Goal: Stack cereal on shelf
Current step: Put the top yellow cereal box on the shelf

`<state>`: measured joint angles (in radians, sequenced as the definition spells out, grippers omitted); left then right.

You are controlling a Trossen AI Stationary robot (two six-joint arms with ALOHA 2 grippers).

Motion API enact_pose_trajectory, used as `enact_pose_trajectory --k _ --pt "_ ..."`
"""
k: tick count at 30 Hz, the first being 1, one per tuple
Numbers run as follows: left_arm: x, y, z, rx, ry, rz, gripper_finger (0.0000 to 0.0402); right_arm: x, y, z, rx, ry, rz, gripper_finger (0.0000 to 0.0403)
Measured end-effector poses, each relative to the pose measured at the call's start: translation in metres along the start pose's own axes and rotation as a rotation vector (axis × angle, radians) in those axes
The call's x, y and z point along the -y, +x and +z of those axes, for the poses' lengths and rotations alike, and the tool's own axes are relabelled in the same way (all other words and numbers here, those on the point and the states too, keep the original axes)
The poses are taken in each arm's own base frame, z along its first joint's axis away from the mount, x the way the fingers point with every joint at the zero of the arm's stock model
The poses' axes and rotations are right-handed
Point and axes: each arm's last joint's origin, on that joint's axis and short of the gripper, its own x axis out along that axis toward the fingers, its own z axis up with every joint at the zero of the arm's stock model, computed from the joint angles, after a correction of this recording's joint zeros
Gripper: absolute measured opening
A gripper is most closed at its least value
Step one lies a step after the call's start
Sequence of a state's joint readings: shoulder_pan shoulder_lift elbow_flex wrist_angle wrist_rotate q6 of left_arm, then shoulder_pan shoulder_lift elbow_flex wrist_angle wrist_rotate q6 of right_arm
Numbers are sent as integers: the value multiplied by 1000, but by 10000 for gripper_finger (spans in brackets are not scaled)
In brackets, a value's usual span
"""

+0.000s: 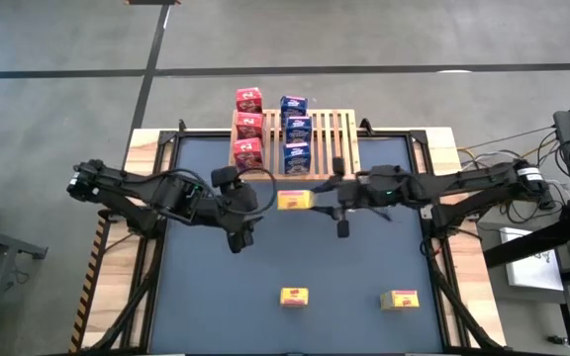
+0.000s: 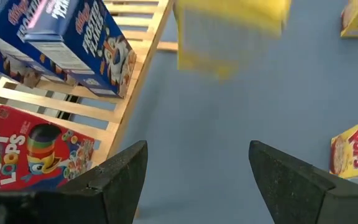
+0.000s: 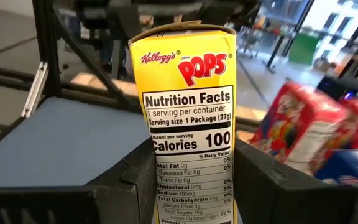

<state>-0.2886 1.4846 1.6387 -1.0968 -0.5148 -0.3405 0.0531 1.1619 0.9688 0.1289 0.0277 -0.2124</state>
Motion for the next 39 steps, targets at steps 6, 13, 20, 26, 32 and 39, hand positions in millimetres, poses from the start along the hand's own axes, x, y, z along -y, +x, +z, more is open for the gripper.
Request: enact_pose_trajectory --k 6,13,20,26,32,39 --pt "-5 -7 -21 138 -51 -62 263 21 -39 1 118 1 -108 156" --pt "-19 -12 -58 420 -162 -175 263 49 -75 -21 199 20 -241 155" --pt "-29 -5 -96 604 -182 -216 263 77 -90 -37 209 54 -314 159" --pt "-36 -4 -117 690 -186 -223 263 104 -95 -47 194 45 -370 159" --pt "-39 0 -130 711 -197 -228 263 131 -101 -63 166 77 -363 159" --pt "-38 3 -134 728 -189 -228 263 159 -117 -75 177 81 -302 160"
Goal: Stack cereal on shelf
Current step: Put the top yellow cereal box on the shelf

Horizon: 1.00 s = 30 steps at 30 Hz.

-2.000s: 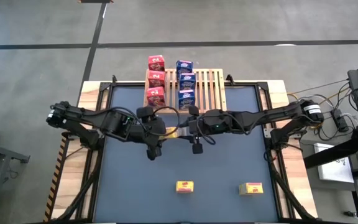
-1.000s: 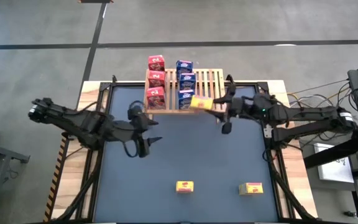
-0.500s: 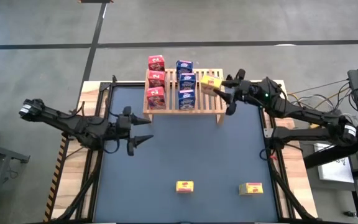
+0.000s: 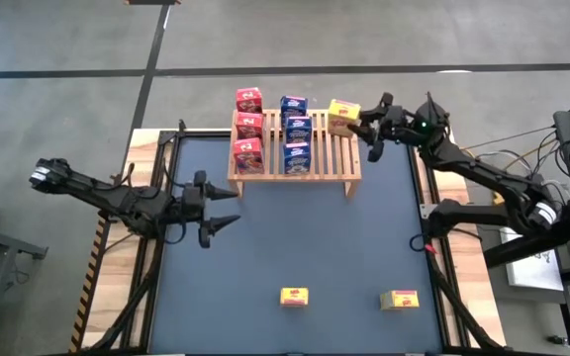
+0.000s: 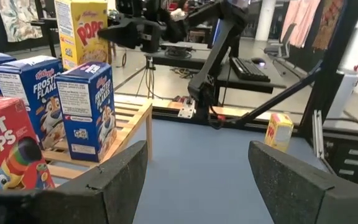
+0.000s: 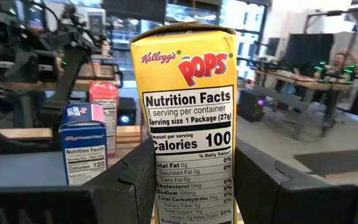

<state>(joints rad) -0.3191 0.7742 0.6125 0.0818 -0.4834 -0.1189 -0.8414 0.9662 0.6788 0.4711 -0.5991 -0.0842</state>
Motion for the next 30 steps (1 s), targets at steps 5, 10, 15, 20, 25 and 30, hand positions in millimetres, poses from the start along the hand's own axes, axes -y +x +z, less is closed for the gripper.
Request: enact_pose_trajectory --k 5,10,15,20,25,30 --pt "0 0 0 7 46 -22 263 19 -4 -9 5 43 71 160" --pt "0 1 -9 62 55 -26 263 34 -4 -25 -44 90 67 160" --pt "-5 -1 -18 121 26 -16 263 47 -3 -39 -60 120 86 160" --pt "-8 -5 -22 147 10 -19 263 58 -1 -49 -39 133 88 160" --pt "-8 -7 -21 158 4 -20 263 71 -2 -62 -34 161 118 160" --pt "-8 -6 -19 159 18 -17 263 82 1 -80 -32 175 129 160"
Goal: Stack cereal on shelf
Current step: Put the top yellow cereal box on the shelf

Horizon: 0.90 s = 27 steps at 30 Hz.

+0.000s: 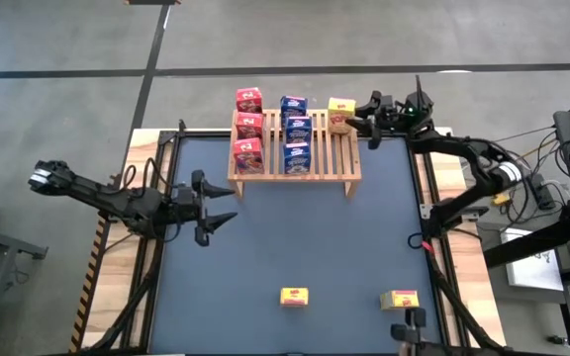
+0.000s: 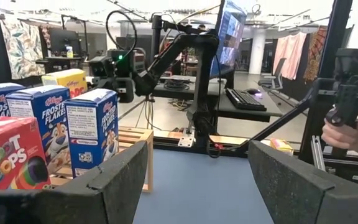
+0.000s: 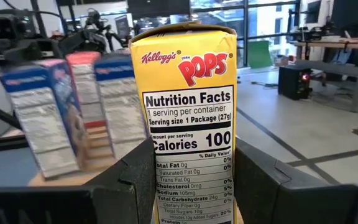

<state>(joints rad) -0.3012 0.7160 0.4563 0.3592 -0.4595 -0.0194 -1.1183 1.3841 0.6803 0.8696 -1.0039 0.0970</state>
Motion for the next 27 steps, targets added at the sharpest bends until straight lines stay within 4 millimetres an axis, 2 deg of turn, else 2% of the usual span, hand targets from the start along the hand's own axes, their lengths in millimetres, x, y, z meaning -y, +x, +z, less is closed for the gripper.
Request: enact_pose_trajectory --k 9,16,27 --pt "-1 1 0 -2 5 10 263 18 2 -23 19 51 38 160" --pt "-2 1 -1 -5 7 16 263 17 1 -21 19 44 52 164" --pt "-2 2 -2 -13 -9 17 263 13 -1 -14 23 51 56 252"
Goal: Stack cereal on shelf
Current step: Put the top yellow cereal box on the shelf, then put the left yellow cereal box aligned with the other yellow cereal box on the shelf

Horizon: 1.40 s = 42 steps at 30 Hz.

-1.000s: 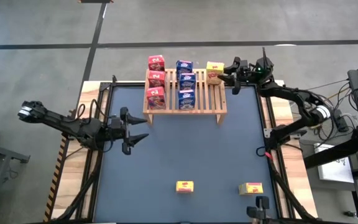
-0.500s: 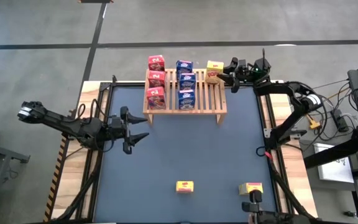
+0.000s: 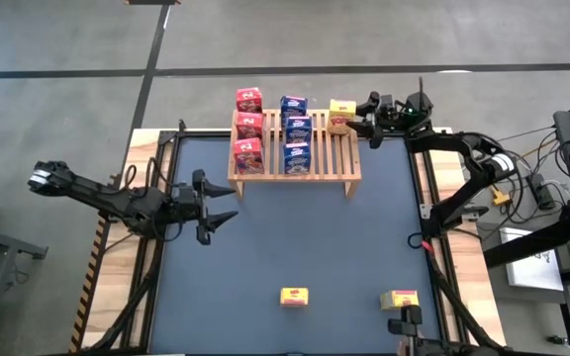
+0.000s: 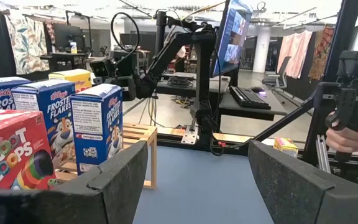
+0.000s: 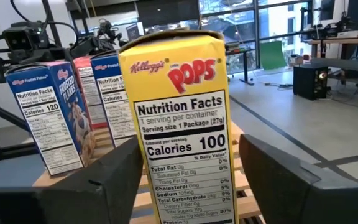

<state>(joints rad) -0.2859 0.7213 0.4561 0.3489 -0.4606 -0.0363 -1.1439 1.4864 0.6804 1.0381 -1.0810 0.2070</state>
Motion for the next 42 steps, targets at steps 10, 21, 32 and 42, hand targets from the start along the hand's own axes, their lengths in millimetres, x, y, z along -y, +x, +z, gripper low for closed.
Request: enact_pose_trajectory --k 10,21,32,42 --pt "3 6 -7 -37 1 4 263 -7 -2 12 14 -20 4 269" --pt "3 8 -9 -45 -21 5 263 -34 -14 41 -33 -89 -42 266" --pt "11 20 -23 -119 -78 -54 263 -74 -33 69 -75 -158 -142 258" --pt "61 73 -28 -298 -25 -211 263 -115 -39 95 2 -151 -69 256"
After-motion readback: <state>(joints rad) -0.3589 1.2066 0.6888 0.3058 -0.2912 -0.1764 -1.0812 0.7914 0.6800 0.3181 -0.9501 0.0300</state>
